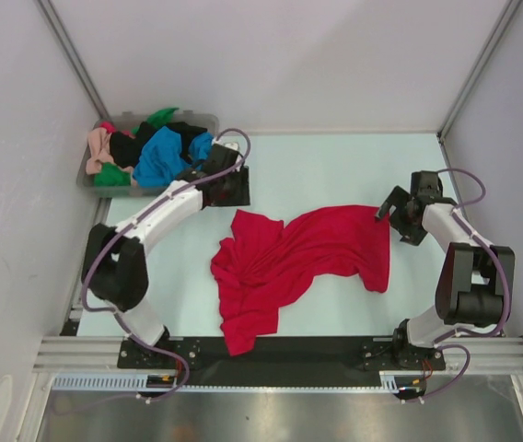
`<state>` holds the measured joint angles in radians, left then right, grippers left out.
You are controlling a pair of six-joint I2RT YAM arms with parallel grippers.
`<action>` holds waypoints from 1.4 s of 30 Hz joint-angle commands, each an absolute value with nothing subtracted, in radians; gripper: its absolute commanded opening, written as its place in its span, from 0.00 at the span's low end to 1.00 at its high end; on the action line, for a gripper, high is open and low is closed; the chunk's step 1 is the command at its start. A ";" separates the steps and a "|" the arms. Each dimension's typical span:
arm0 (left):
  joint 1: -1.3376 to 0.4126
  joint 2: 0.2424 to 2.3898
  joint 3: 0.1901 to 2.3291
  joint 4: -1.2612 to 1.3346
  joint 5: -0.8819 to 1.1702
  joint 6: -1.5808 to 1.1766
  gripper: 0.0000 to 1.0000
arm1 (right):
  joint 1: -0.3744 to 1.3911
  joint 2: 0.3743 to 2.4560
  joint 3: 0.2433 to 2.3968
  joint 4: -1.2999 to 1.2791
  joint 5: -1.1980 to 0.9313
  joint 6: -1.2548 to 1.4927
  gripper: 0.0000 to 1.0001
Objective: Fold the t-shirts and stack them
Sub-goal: Flatten the tshirt out
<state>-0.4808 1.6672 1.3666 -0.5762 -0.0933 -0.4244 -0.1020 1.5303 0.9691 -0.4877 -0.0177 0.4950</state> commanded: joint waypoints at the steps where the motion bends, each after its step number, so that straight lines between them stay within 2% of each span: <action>1: -0.479 1.748 1.355 -0.508 -0.068 -0.364 0.63 | -0.100 1.548 0.994 -0.459 -0.023 0.469 0.96; 10: -0.450 1.855 1.325 -0.361 -0.106 -0.324 0.57 | -0.100 1.577 1.009 -0.465 -0.026 0.446 0.95; 17: -0.434 1.930 1.316 -0.270 -0.089 -0.393 0.54 | -0.100 1.583 1.022 -0.466 -0.049 0.426 0.95; 31: -0.414 1.994 1.318 -0.262 -0.144 -0.422 0.48 | -0.100 1.563 1.035 -0.483 -0.051 0.414 0.95; 42: -0.410 2.013 1.299 -0.235 -0.077 -0.440 0.35 | -0.101 1.591 1.055 -0.474 -0.044 0.425 0.96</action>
